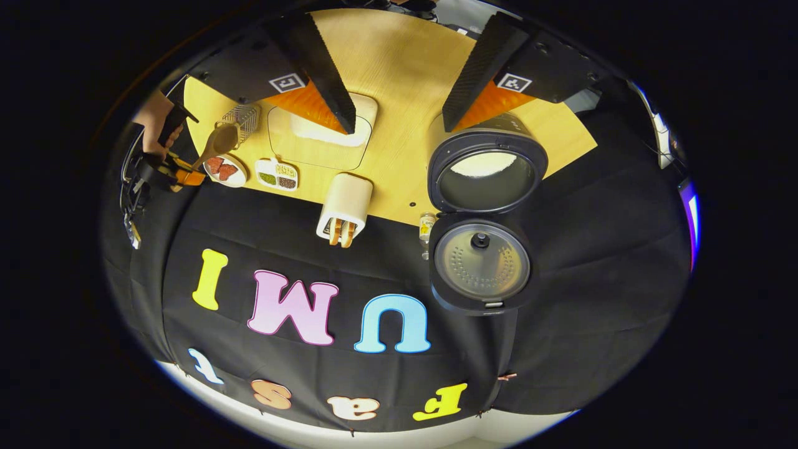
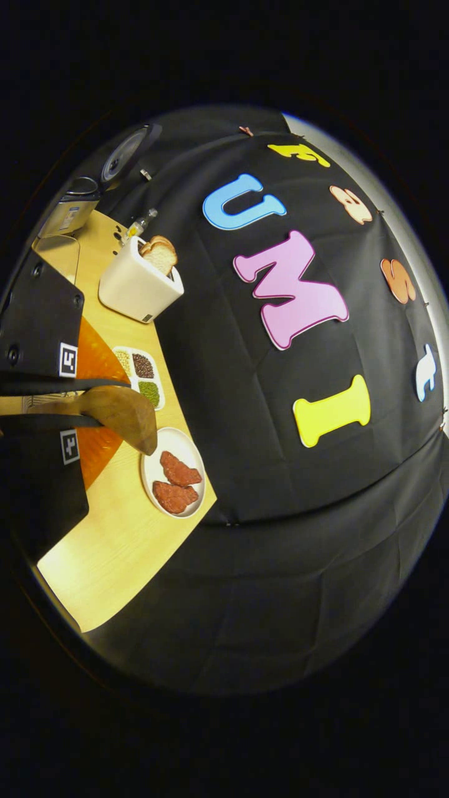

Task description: Close the left gripper, press the button to open the rice cooker; take a wooden spoon from the chopstick holder with the right hand, scoop a spoonful of rice and pour it into the rice cooker, then put the wooden spoon back into the chopstick holder.

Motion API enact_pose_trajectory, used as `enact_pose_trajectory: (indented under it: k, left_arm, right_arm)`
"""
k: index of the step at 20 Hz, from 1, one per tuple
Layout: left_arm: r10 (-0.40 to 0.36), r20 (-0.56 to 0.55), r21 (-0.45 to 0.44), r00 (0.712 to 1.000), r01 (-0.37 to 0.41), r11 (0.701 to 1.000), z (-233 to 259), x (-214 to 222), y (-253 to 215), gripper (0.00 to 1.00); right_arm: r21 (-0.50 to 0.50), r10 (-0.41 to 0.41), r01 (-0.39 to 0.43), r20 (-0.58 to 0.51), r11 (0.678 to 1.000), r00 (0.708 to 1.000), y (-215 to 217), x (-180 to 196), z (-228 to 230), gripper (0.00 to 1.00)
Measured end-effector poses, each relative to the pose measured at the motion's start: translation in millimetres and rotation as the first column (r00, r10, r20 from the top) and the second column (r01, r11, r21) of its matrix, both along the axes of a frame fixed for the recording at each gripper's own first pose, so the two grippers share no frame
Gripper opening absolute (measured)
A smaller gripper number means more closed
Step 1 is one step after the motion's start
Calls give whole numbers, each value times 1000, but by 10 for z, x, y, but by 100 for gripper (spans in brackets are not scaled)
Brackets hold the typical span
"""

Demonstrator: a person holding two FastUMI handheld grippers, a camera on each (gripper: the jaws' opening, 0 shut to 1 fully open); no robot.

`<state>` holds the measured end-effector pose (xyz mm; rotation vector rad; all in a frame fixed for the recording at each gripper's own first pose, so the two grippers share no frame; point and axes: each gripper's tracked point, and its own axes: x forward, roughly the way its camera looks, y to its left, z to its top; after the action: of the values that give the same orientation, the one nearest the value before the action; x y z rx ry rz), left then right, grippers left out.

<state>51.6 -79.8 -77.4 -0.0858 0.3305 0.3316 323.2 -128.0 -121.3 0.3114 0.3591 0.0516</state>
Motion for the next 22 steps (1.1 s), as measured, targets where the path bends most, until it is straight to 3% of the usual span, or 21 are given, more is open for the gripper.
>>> enact_pose_trajectory:
  k: [6, 9, 13, 18, 22]
  left_arm:
    - [-50, 26, -20, 998, 51, 999, -18, 15, 284, 96]
    - [-79, 36, -7, 996, 80, 997, -41, 14, 463, 95]
    - [-107, 39, -31, 994, 108, 994, -123, -75, 680, 95]
    - [-114, 18, -64, 993, 115, 991, -305, -239, 974, 95]
    - [-124, -14, -85, 992, 123, 989, -517, -275, 1178, 95]
  right_arm:
    - [29, -2, -1, 99, 1000, 995, 254, -199, 631, 15]
    - [68, 28, -33, 76, 997, 997, 588, -349, 734, 16]
    - [46, 91, -96, 96, 994, 991, 1115, -455, 834, 16]
    - [-14, 169, -169, 74, 986, 983, 1691, -568, 549, 16]
    - [-81, 193, -190, 25, 978, 981, 1912, -551, 37, 16]
